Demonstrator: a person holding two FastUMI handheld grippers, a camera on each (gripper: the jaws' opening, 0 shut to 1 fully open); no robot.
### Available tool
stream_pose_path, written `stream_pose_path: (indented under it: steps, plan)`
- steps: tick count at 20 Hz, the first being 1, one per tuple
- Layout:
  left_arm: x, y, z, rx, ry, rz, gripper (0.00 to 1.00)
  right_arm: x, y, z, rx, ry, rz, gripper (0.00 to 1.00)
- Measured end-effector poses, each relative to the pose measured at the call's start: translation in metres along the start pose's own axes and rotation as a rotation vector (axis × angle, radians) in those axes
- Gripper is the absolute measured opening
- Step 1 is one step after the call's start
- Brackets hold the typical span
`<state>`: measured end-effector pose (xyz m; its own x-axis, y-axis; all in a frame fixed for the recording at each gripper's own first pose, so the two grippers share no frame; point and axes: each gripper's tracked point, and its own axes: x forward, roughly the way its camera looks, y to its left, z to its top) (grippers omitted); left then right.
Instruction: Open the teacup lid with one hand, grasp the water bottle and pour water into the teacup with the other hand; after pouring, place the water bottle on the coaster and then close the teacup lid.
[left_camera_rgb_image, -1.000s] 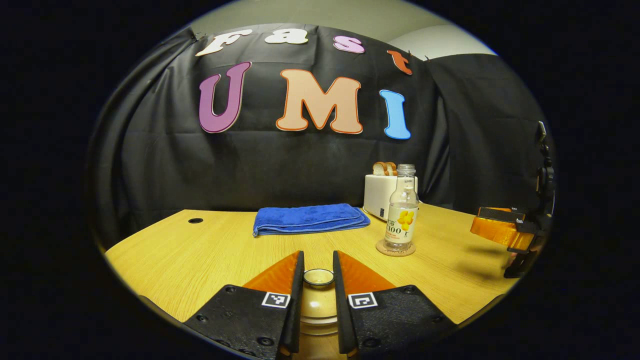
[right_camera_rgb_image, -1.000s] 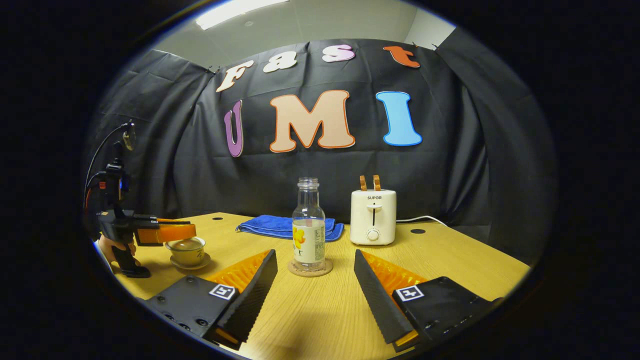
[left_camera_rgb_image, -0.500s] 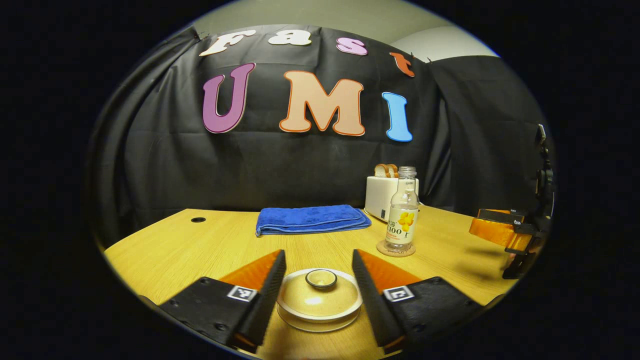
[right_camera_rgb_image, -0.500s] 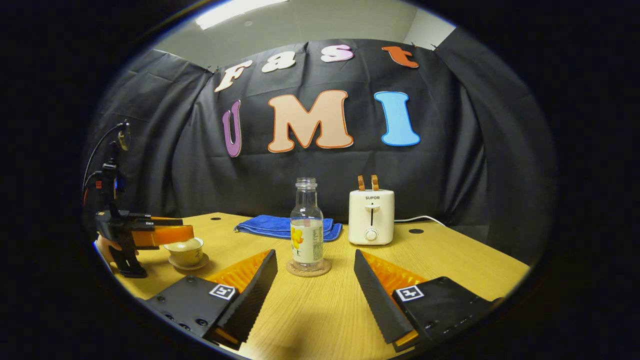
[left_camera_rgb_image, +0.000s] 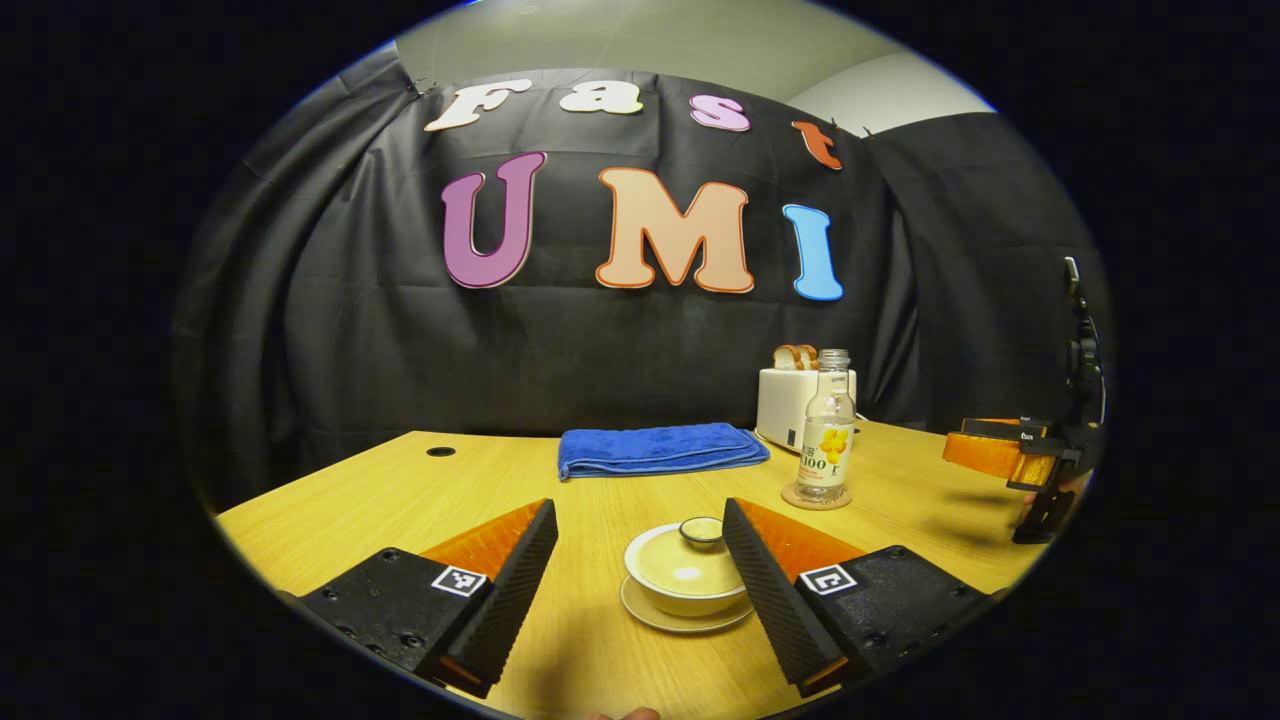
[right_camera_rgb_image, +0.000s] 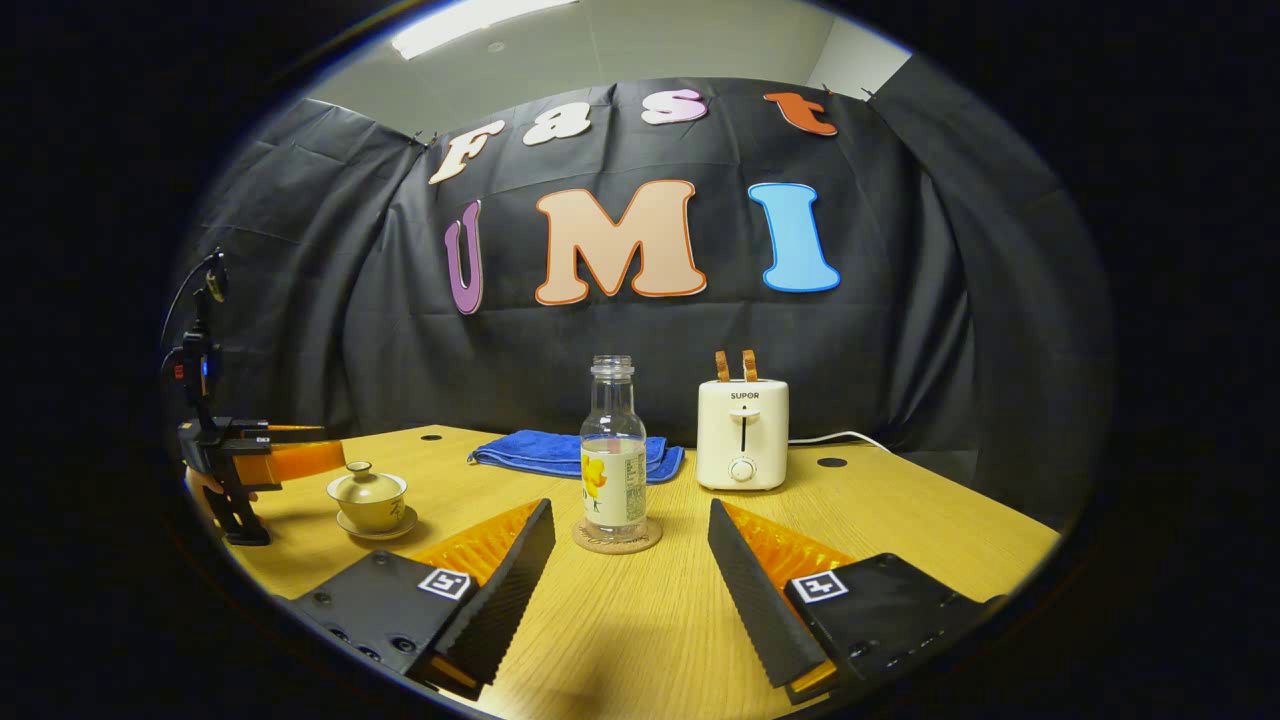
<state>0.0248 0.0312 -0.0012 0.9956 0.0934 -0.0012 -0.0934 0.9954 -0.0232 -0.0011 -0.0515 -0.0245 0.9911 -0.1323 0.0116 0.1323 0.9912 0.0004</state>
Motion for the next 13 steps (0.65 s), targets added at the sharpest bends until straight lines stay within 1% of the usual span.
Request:
stream_pose_path:
  steps: [4,5,6,13]
  plan:
    - [-0.01,0.016,0.0,0.001,-0.002,0.03,0.97,0.001,0.0,0.001,0.0,0.0,0.0,0.94]
    - [-0.012,0.018,0.0,0.0,-0.002,0.034,0.97,0.0,0.0,0.001,0.0,0.0,0.0,0.99]
    - [-0.014,0.021,0.001,0.002,-0.002,0.038,0.97,0.001,0.0,0.0,0.0,0.0,0.0,0.94]
    - [-0.019,0.034,0.001,0.002,-0.001,0.07,0.96,0.0,0.0,0.001,0.001,0.0,0.001,0.94]
